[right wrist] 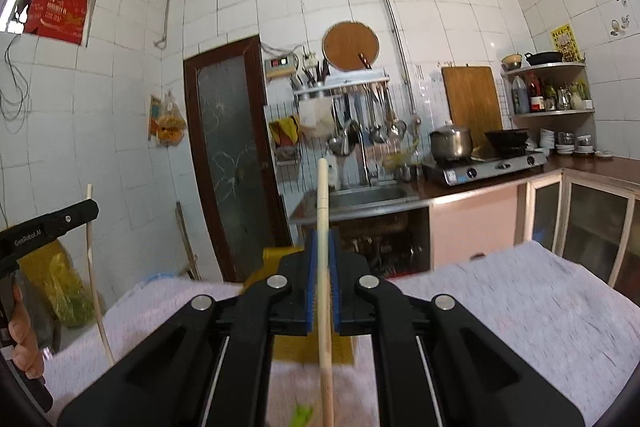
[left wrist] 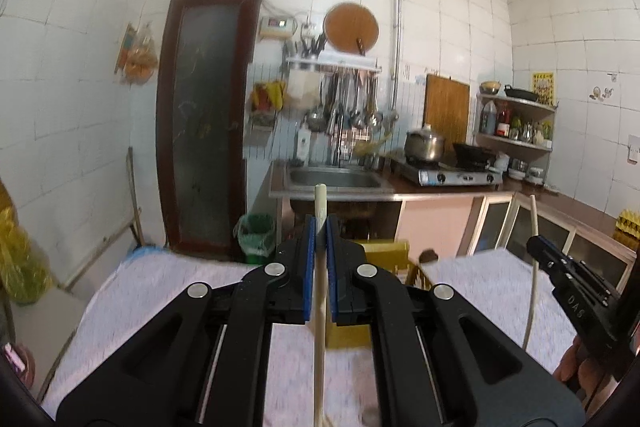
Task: Organize utensils
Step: 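Lift both held chopsticks and carry them over the yellow utensil holder, then open both grippers to drop the chopsticks into the yellow holder, then move both open grippers back down to the utensils on the cloth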
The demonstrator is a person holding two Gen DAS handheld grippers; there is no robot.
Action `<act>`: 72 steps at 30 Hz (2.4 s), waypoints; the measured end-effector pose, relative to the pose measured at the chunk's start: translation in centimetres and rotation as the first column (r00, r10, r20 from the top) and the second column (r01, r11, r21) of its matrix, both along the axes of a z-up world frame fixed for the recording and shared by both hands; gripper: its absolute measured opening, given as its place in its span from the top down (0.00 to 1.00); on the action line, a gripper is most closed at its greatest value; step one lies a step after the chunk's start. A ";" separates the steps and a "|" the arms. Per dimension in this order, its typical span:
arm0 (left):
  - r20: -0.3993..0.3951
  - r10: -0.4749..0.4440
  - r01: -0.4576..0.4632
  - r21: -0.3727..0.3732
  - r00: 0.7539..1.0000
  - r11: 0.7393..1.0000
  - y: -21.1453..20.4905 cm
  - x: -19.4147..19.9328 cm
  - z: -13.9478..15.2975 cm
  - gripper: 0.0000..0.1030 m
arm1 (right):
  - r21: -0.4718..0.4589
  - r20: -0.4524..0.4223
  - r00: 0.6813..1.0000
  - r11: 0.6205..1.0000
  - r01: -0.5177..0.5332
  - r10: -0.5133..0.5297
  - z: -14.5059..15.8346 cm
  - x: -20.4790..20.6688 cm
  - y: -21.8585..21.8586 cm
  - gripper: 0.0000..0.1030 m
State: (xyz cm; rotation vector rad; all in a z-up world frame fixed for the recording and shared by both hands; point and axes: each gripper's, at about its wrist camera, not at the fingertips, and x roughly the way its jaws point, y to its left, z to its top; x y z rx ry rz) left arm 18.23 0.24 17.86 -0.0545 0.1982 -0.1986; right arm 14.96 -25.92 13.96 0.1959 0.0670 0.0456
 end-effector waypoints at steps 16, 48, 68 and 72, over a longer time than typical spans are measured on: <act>0.128 -0.058 0.070 -0.089 0.990 0.994 -6.2 14.3 1.0 0.96 | 0.104 0.138 0.990 0.995 -0.005 -0.010 2.3 14.6 -1.5 0.94; -0.098 0.115 -0.117 -0.012 0.989 0.993 1.1 6.2 -3.6 0.04 | -0.090 -0.133 0.986 0.992 0.089 -0.101 -0.9 6.1 -0.5 0.19; -0.412 0.152 -0.144 0.050 0.898 0.988 4.6 -0.8 -16.6 0.05 | -0.115 -0.368 0.923 0.991 0.072 -0.109 -10.7 -1.8 1.4 0.14; -0.450 0.152 -0.140 0.060 0.880 0.988 4.7 -0.4 -18.4 0.05 | -0.100 -0.429 0.897 0.992 0.071 -0.108 -13.1 -1.5 1.3 0.14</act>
